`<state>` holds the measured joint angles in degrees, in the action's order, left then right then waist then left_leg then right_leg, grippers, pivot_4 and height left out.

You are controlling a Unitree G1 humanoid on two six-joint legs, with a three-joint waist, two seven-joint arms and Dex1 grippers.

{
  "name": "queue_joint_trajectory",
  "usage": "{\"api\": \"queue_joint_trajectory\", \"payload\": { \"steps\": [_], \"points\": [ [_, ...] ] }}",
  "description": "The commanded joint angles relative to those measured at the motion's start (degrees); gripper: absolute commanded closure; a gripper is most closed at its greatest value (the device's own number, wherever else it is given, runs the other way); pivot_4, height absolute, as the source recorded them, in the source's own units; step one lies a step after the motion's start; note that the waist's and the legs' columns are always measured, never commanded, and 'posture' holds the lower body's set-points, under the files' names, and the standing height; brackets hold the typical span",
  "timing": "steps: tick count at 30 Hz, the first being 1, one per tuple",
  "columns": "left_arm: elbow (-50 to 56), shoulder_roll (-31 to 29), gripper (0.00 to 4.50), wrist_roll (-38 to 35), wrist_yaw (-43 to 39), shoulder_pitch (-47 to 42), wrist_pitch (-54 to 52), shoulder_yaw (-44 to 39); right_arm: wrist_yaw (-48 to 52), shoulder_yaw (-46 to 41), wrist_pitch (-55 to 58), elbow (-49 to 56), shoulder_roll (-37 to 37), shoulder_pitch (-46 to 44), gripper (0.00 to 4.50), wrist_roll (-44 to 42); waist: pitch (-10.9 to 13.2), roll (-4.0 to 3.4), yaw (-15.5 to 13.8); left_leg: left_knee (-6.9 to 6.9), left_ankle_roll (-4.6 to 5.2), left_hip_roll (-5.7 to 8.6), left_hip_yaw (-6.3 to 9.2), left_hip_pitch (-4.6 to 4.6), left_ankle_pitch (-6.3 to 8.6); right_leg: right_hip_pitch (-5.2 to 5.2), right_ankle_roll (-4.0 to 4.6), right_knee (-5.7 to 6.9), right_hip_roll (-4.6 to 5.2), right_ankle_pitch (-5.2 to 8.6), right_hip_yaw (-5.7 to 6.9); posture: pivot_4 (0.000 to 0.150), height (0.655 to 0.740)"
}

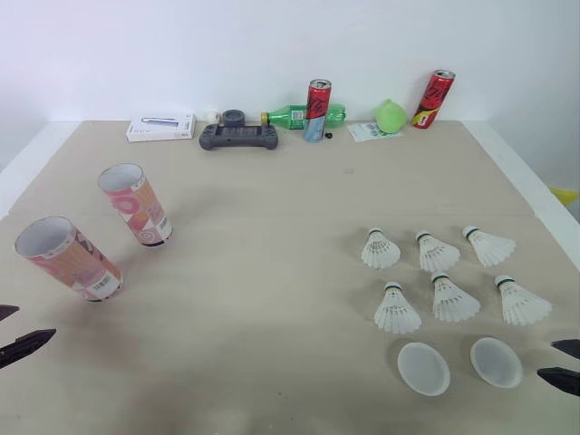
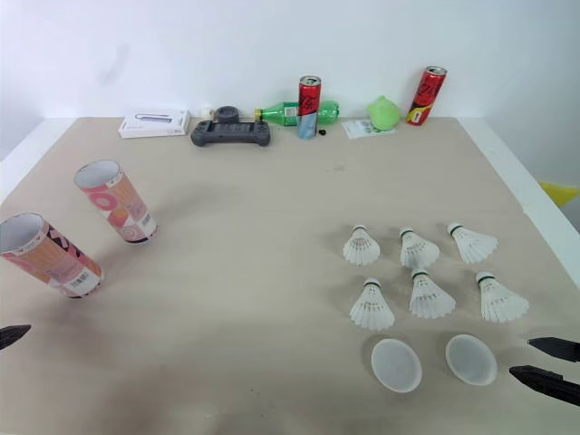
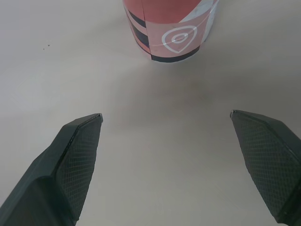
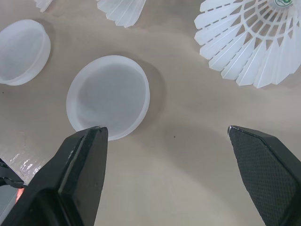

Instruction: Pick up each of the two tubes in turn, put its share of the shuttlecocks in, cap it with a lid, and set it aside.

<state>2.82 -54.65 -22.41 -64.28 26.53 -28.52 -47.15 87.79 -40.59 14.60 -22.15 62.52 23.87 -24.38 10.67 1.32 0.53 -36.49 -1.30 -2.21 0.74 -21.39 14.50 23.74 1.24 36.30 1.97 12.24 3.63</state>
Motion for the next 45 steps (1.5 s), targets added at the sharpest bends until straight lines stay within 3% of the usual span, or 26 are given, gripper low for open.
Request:
{"api": "queue_joint_trajectory", "payload": {
  "steps": [1,20,26,29,36,45],
  "points": [
    [-0.43,-1.0,0.0,-0.26,-0.24,-0.58,0.38,-0.52,0.96,-1.09,0.25,0.87,1.38,0.14,0.11,-0.38,0.0,0.0,0.0,0.0,0.0,0.0,0.0,0.0,0.0,0.0,0.0,0.0,0.0,0.0,0.0,0.15,0.74],
    [-2.08,-1.55,0.0,0.12,-1.2,-1.55,0.64,-0.25,-0.42,-2.86,6.3,8.56,1.13,1.48,0.11,-1.45,-0.02,0.04,0.0,0.0,0.01,-0.33,-0.37,0.0,0.08,0.21,-0.01,0.07,-0.37,-0.01,-0.25,0.15,0.74],
    [-0.2,2.56,0.0,-2.67,1.18,-3.23,2.49,-3.87,0.09,-8.94,20.6,26.46,-2.44,1.39,0.11,-16.9,-0.04,0.02,0.0,0.0,-0.06,-0.55,-0.38,0.05,0.12,0.31,-0.01,0.2,-0.67,-0.01,-0.35,0.15,0.74],
    [1.65,6.46,0.0,-3.78,2.77,-3.87,5.13,-3.37,-6.43,-8.11,26.99,38.69,-3.79,-3.75,0.11,-28.35,-0.05,0.03,0.11,0.0,-0.07,-0.66,-0.38,0.08,0.13,0.32,-0.01,0.23,-0.71,-0.01,-0.38,0.15,0.74],
    [1.8,12.31,0.0,-3.31,7.84,-7.53,10.6,-0.27,-18.55,2.45,30.92,52.19,-4.61,-16.87,0.11,-39.04,-0.15,0.31,0.16,-0.03,-0.16,-0.83,-0.37,0.11,0.14,0.37,0.01,0.38,-0.93,0.0,-0.48,0.15,0.74],
    [-3.78,18.64,0.0,-1.32,16.46,-15.81,18.61,6.56,-28.78,20.49,30.28,54.96,-10.15,-36.91,0.11,-41.73,-0.24,0.53,-0.72,-0.16,-0.14,-0.73,-0.55,0.04,0.15,0.45,-0.24,0.56,-1.0,-0.18,-0.71,0.15,0.74]
  ]
}}
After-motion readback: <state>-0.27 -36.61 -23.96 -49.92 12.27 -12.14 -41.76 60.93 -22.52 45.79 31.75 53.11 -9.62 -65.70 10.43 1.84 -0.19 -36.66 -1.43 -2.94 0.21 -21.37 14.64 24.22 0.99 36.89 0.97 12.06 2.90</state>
